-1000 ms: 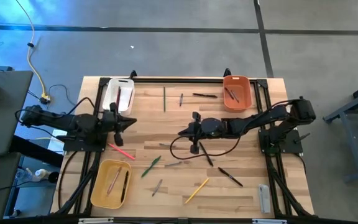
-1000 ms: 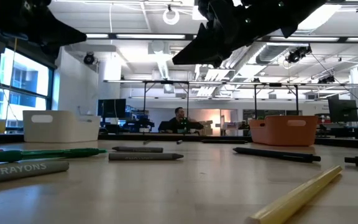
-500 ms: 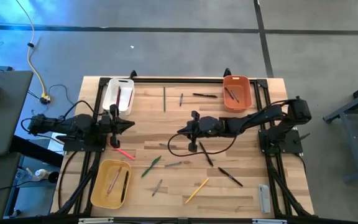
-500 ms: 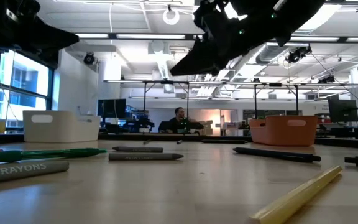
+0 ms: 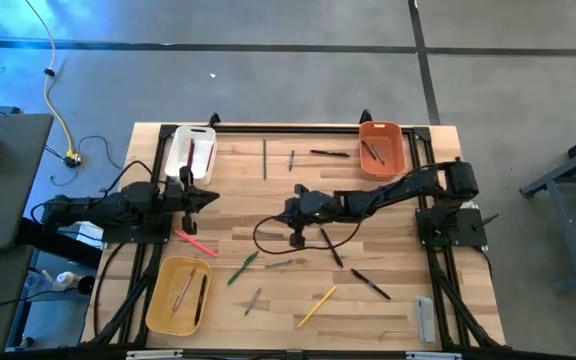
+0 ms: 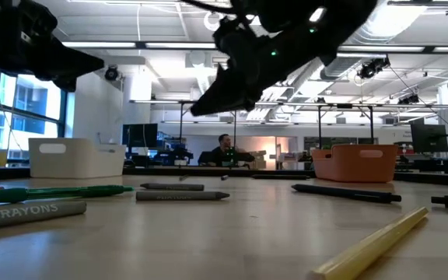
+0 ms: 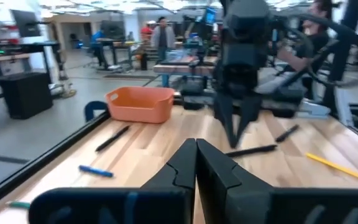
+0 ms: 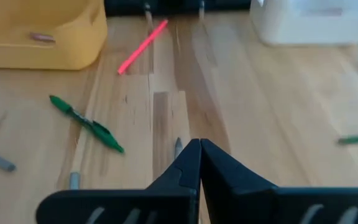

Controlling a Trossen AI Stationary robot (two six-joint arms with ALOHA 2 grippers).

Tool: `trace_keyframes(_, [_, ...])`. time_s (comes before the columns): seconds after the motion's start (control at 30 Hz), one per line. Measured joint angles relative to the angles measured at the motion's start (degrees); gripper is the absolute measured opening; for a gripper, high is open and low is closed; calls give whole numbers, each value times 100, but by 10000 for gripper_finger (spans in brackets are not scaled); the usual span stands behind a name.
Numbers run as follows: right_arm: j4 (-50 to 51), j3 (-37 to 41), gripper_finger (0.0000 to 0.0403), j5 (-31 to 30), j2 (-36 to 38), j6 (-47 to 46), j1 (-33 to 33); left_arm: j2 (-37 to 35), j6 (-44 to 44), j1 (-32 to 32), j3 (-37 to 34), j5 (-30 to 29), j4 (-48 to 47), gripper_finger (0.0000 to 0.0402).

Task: Sort crayons/erasers/pens/pencils in bins
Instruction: Put the top gray crayon into the orange bin

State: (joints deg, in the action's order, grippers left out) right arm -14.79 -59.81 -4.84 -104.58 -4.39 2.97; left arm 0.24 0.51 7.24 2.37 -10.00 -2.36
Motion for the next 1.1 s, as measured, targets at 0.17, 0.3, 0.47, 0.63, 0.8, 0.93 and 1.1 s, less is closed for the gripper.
trace_keyframes(0.17, [978,-616,30,151,-399,-201,1,14,67,189,0,-94,-1,0])
trace_keyframes(0.3, [1656,-1051,79,199,-682,-331,1,14,75,213,0,-77,-1,1])
trace_keyframes(0.47, [2254,-1495,125,201,-1061,-332,9,14,-133,212,0,-98,0,1])
trace_keyframes(0.63, [2483,-1739,133,205,-1356,-331,16,16,-135,212,0,-98,1,1])
trace_keyframes(0.8, [2572,-1751,133,205,-1494,-332,18,16,-135,212,0,-98,1,1])
trace_keyframes(0.93, [2661,-1735,133,205,-1512,-435,18,16,-135,212,0,-100,3,0])
trace_keyframes(1.1, [2701,-1725,133,205,-1512,-362,35,16,-135,212,0,-103,3,1])
